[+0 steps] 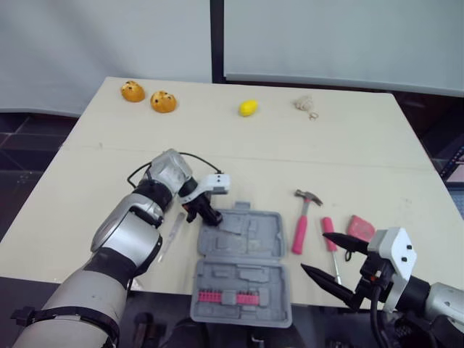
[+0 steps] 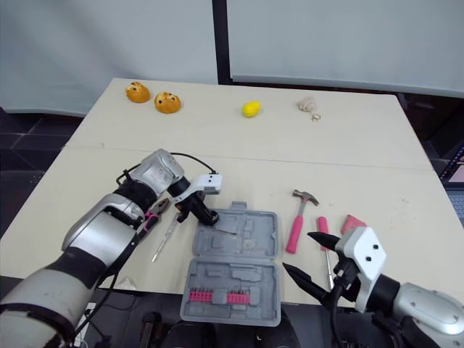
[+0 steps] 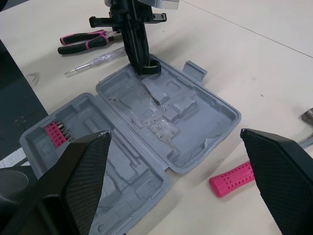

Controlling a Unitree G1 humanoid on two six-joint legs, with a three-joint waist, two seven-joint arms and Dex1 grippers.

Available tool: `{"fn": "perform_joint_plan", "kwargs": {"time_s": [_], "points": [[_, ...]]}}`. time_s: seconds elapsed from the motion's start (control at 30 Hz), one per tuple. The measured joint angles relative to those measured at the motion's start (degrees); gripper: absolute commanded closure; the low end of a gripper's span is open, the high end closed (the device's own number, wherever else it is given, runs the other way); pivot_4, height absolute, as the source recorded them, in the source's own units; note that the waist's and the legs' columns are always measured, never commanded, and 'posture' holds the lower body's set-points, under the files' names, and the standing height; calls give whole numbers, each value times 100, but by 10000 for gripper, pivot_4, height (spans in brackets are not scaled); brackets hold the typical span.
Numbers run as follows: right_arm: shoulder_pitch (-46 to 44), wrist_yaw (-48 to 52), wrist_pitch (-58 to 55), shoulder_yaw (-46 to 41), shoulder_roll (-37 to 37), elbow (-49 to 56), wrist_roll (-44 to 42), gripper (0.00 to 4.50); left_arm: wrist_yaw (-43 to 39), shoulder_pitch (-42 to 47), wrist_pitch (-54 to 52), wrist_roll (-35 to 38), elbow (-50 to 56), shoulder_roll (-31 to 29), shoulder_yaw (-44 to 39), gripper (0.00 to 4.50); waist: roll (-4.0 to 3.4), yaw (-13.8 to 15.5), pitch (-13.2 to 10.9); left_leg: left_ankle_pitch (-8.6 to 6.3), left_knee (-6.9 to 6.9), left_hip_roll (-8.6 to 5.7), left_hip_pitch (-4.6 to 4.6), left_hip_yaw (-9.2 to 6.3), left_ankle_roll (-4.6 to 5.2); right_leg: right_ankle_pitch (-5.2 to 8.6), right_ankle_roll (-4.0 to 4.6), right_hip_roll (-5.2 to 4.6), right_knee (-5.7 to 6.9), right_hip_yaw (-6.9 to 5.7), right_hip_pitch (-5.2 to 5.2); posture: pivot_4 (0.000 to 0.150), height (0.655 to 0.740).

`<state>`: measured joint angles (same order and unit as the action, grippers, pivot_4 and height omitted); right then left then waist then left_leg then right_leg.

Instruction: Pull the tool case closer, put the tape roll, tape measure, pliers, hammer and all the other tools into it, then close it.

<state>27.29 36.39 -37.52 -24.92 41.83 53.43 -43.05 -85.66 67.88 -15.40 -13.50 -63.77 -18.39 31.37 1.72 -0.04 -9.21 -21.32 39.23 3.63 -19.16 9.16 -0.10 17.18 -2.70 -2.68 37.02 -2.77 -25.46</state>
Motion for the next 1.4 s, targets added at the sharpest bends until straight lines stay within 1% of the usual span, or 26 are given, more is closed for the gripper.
{"fn": "perform_joint_plan", "kwargs": {"time_s": [0.03, 0.07, 0.17, 0.27, 0.4, 0.43, 0.5, 0.57, 0.63, 0.67, 0.73, 0.83, 1.0, 1.23, 1.4], "points": [[-13, 0, -1, -1, 0, -11, -12, 0, -11, -25, 0, -15, 5, 0, -4, 44540, 0, -1, 0, 0, 0, 0, 0, 0, 0, 0, 0, 0, 0, 0, 0, 1500, 7375], [-25, 0, -2, -2, 0, -15, -18, 0, -2, -50, 5, -26, 6, 0, -14, 41322, 0, -1, 0, 0, 0, 0, 0, 0, 0, 0, 0, 0, 0, 0, 0, 1500, 7375], [-59, 0, -6, -5, 1, -15, -33, 0, 52, -90, 22, -43, 27, -28, -104, 29510, 0, -1, 0, 0, 0, 1, 0, 0, 0, 0, 0, 0, 1, 0, 0, 1500, 7375], [-16, 0, -13, -38, 1, -10, -64, 0, -22, -85, -73, 19, 380, -297, -309, 14814, 0, -9, 0, 0, 0, 3, 0, 0, -1, 0, 0, 2, 2, 1, -1, 1500, 7375], [168, 0, -13, -144, 1, -3, -107, 0, -25, -150, -144, 367, 1100, -926, -871, 14814, -6, -4, 4, 2, 0, 6, 2, 0, -5, 1, 1, -1, 6, 0, -1, 1500, 7375], [198, 0, -12, -184, 2, -4, -110, 0, -25, -261, -94, 504, 1266, -1001, -1050, 14814, -12, 0, 7, 1, 0, 6, 3, 1, -5, 1, 1, -5, 6, 1, 0, 1500, 7375], [204, 0, -11, -227, 6, -3, -118, 0, -19, -682, 260, 840, 1593, -1033, -1412, 14814, -24, 3, 15, 1, 1, 11, 6, 1, -4, 1, 1, -14, 9, 1, 1, 1500, 7375], [157, 0, -11, -231, 13, -3, -143, 0, 31, -1184, 728, 1140, 1654, -919, -1707, 14814, -24, 2, 15, 1, 7, 8, 6, 1, -4, 1, 1, -17, 13, -1, 1, 1500, 7375], [98, 0, -13, -233, 24, -8, -156, 0, 130, -1642, 1069, 1485, 1666, -767, -2027, 20023, -24, -2, 15, 1, 11, 5, 2, 1, -4, 1, 1, -11, 14, -2, 0, 1500, 7375], [70, 0, -16, -234, 41, -12, -165, 0, 111, -1839, 1176, 1708, 1712, -707, -2199, 24294, -24, -3, 15, 1, 11, 5, 2, 1, -5, 1, 1, -9, 14, -2, 0, 1500, 7375], [26, 1, -24, -235, 72, -21, -188, 0, 153, -2033, 1283, 1870, 1804, -698, -2338, 32871, -23, 0, 14, 1, 12, 4, 2, 0, -5, 1, 1, -6, 14, -2, 0, 1500, 7375], [-44, 2, -61, -241, 139, -97, -272, 0, 514, -2197, 1289, 1880, 1821, -709, -2440, 32871, -23, 0, 15, 1, 12, 0, 4, 1, -6, 0, 0, -6, 14, 1, 2, 1500, 7375], [-153, 4, -138, -245, 277, -195, -361, 0, 829, -2601, 1283, 1880, 1965, -625, -2457, 32871, -23, 3, 15, 0, 12, 4, 3, 0, -7, 0, 0, -4, 13, -1, 1, 1500, 7375], [-247, 6, -182, -244, 340, -230, -431, 0, 1130, -2605, 1487, 1845, 1989, -519, -2434, 32871, -22, -1, 15, -1, 12, 3, 3, 0, -8, 0, 0, -3, 13, 0, 1, 1500, 7375], [-307, 9, -205, -245, 398, -261, -452, 0, 1278, -2562, 1745, 1741, 1660, -427, -2356, 32871, -22, 2, 15, -1, 12, 3, 3, 0, -8, 0, 0, -1, 12, -1, 1, 1500, 7375]]}}
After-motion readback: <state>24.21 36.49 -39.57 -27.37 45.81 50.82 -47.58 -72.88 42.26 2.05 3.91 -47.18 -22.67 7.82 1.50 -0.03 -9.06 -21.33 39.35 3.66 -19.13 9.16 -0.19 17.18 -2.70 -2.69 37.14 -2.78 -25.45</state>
